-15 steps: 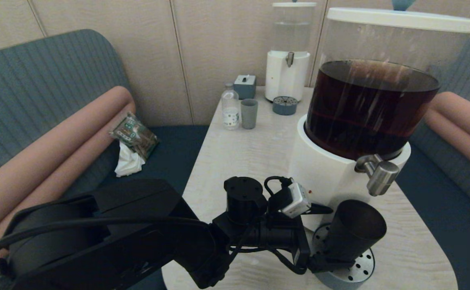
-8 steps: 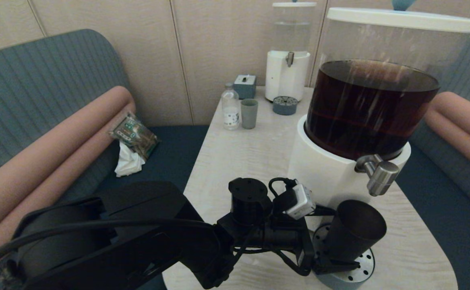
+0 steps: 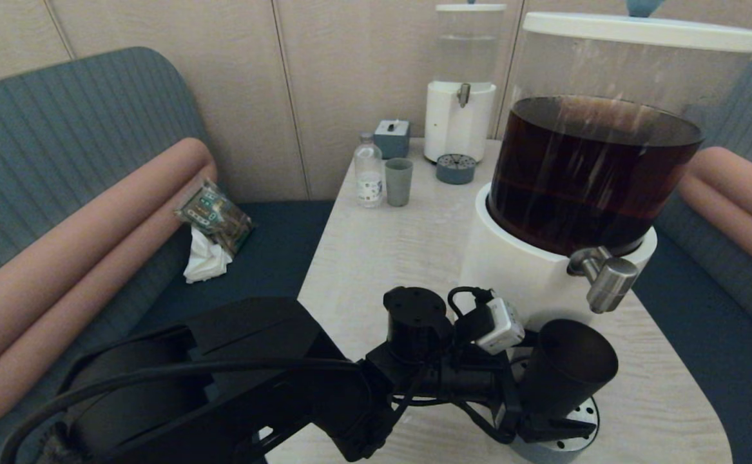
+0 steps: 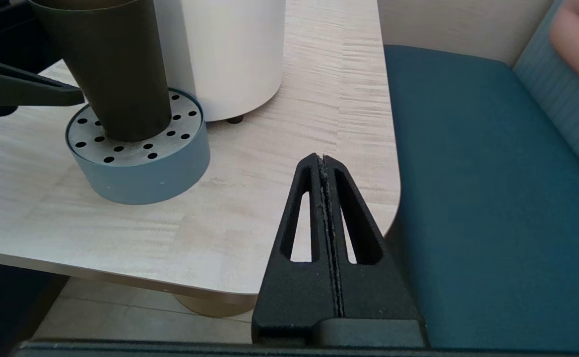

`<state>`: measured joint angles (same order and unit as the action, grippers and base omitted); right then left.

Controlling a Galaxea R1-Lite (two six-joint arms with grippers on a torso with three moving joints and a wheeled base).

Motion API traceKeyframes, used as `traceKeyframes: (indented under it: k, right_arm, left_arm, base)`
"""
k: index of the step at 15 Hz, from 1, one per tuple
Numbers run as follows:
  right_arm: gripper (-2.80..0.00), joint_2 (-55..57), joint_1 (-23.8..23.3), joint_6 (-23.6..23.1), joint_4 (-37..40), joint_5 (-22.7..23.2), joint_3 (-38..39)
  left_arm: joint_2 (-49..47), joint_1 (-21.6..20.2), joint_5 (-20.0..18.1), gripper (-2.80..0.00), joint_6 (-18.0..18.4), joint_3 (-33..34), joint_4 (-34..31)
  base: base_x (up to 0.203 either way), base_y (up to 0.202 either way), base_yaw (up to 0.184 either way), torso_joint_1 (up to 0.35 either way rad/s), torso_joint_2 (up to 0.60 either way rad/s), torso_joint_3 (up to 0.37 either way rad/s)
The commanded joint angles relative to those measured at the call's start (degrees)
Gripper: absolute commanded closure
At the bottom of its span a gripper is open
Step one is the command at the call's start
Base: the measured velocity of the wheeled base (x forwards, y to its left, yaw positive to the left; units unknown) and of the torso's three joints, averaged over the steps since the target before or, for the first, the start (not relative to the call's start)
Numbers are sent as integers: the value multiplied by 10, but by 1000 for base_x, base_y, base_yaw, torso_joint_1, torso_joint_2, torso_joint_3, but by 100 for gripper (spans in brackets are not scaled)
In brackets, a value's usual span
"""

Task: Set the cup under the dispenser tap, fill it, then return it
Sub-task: Place the cup next to the water dispenser

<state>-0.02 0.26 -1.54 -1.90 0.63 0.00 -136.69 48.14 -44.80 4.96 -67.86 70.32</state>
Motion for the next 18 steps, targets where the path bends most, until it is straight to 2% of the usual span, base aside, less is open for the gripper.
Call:
traceKeyframes:
  k: [1,5,17,18]
  right_arm:
    - [0,-1,0,0,0,0,5]
    - [0,-1,0,0,0,0,5]
    - [0,-1,0,0,0,0,5]
    - [0,-1,0,0,0,0,5]
  left_arm:
    - [-6,2,-2,-280,-3,-6,3]
    - [-9,8,-2,-280,-15,-14,-2]
    - [-24,11,-1,-280,-12,-34,-9]
    - [-24,11,-1,-189,-9,-34,-8]
  base:
    - [0,0,0,0,0,0]
    - [0,0,0,0,0,0]
    - [0,0,0,0,0,0]
    - [0,0,0,0,0,0]
